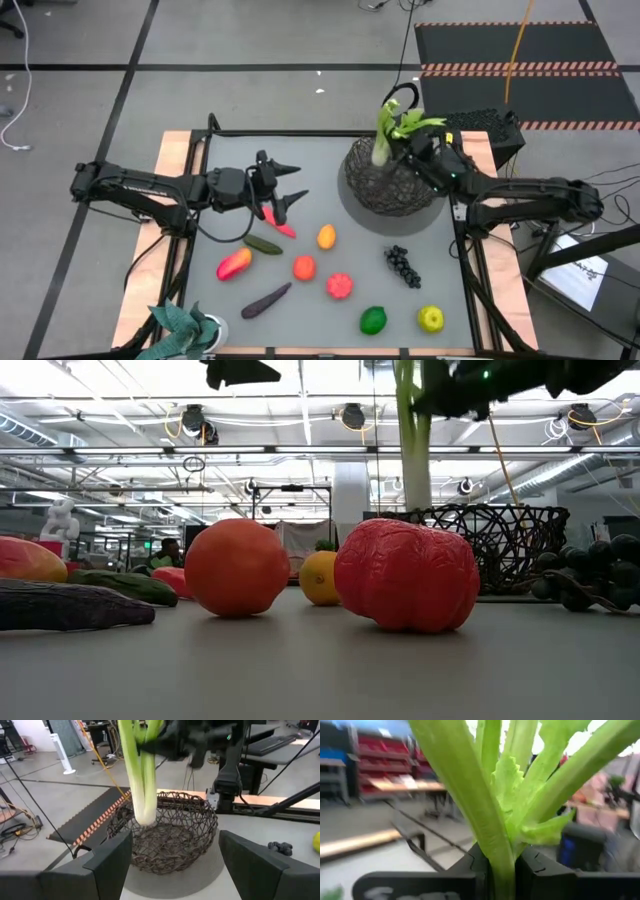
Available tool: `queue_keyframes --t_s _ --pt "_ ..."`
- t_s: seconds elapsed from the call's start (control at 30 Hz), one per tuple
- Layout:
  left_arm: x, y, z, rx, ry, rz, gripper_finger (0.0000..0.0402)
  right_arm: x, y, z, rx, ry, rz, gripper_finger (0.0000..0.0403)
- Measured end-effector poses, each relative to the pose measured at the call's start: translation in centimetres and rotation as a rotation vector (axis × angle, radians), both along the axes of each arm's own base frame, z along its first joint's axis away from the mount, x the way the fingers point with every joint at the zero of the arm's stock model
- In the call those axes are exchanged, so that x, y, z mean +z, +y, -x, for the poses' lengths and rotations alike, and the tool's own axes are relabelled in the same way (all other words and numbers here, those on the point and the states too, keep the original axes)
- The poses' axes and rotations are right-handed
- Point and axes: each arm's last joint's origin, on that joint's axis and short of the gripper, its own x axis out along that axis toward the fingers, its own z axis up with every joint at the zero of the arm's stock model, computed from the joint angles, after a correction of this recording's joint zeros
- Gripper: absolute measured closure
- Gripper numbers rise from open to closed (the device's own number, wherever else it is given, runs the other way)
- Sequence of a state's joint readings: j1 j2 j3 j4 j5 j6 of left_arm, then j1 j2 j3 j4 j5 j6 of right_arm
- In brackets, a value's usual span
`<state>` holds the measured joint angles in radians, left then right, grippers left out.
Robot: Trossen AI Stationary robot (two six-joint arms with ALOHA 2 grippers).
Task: Build produce basket
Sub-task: Put the celery into the black wire basket
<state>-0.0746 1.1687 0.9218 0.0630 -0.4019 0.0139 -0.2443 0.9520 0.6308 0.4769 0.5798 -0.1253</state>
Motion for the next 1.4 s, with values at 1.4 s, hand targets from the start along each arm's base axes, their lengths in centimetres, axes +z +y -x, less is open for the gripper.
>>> queue_keyframes --t_s 1.4 --pt "-0.1 -0.4 0.0 -0.011 0.005 0.017 0.0103 -6.8 -8.9 -0.1 -0.361 0.166 -0.253 0.0232"
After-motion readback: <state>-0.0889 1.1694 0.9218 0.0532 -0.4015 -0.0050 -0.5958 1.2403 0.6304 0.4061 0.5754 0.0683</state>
